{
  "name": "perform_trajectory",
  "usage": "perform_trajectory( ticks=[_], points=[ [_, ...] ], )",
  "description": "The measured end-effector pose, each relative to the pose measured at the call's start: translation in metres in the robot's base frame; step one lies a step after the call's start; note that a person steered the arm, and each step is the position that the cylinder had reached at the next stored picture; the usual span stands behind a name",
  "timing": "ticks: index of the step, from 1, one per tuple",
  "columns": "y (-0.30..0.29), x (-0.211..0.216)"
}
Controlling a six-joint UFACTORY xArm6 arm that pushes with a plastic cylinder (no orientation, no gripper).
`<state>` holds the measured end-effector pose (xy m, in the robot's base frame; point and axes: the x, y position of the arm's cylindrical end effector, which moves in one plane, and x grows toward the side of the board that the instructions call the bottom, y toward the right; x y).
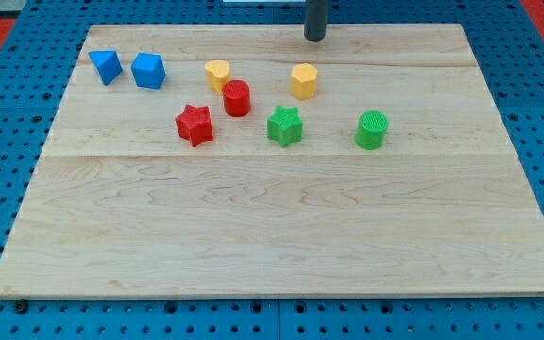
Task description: Push the yellow block slightly towards the top center
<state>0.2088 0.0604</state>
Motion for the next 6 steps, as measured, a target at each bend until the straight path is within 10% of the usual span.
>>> perform_trajectory(
  ticks=[2, 6],
  points=[
    [-0.067, -0.013],
    [-0.062, 0.098]
  ],
)
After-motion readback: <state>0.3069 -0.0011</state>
